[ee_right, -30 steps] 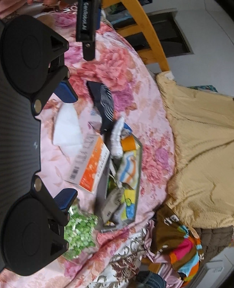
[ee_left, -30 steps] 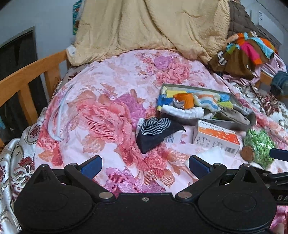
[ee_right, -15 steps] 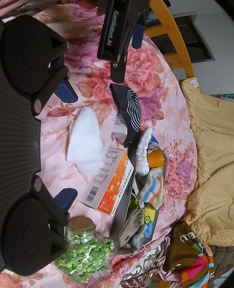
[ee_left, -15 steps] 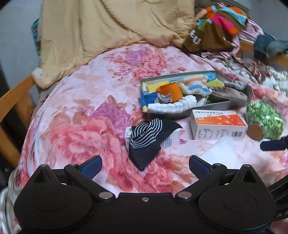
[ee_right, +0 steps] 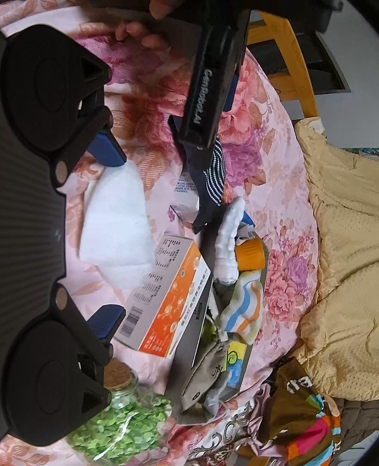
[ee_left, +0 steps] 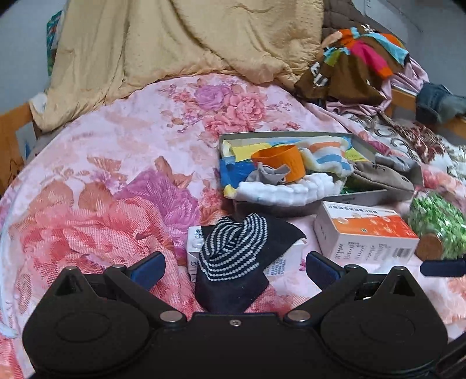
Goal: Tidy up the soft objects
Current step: 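Lower the left gripper to the black striped sock while the right lowers to the white cloth, then grasp the black striped sock with the left gripper while the right grasps the white cloth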
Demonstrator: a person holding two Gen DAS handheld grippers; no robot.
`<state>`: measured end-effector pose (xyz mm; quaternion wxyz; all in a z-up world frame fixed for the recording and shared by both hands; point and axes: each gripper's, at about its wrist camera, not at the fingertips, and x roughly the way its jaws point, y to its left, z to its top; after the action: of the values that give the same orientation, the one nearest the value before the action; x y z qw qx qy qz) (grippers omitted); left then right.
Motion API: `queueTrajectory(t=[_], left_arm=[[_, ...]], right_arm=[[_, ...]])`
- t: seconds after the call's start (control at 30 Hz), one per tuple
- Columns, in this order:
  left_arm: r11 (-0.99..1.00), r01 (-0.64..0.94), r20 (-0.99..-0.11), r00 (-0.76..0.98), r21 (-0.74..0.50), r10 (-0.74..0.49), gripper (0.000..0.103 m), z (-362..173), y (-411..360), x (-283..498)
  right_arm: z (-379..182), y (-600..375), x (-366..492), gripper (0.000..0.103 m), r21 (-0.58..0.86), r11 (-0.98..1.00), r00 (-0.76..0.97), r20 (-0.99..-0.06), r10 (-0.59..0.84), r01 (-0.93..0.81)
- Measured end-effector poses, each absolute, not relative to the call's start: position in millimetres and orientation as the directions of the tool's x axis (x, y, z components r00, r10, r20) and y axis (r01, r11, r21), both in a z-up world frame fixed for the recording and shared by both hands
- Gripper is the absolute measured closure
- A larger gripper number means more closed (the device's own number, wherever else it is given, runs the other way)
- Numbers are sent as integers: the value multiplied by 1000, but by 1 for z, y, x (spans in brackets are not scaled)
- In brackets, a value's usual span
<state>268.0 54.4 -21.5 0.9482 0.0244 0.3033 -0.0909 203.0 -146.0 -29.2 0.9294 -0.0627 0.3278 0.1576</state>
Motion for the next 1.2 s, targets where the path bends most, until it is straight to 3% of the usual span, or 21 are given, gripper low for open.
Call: queueTrajectory(t=[0.33,0.63,1.03,1.2], left_arm=[[973,175,-594,772,-147,-229,1,-34,66,281],[973,170,-603,763,-159,-232,1,-43,66,285],[952,147,-580,764,-268,-281,1,-48,76,293],[942,128,-577,762,-310,-294,19,-47,80,293]], right_arm=[[-44,-133,215,0,-7,937,701,-665,255,-348],[-50,-126,223,0,5,937,680,-686,258,-351],[-50,-131,224,0,48,941,672,-687,275,-336],[-48,-136,223,6,78,940,679,-672,296,-333]])
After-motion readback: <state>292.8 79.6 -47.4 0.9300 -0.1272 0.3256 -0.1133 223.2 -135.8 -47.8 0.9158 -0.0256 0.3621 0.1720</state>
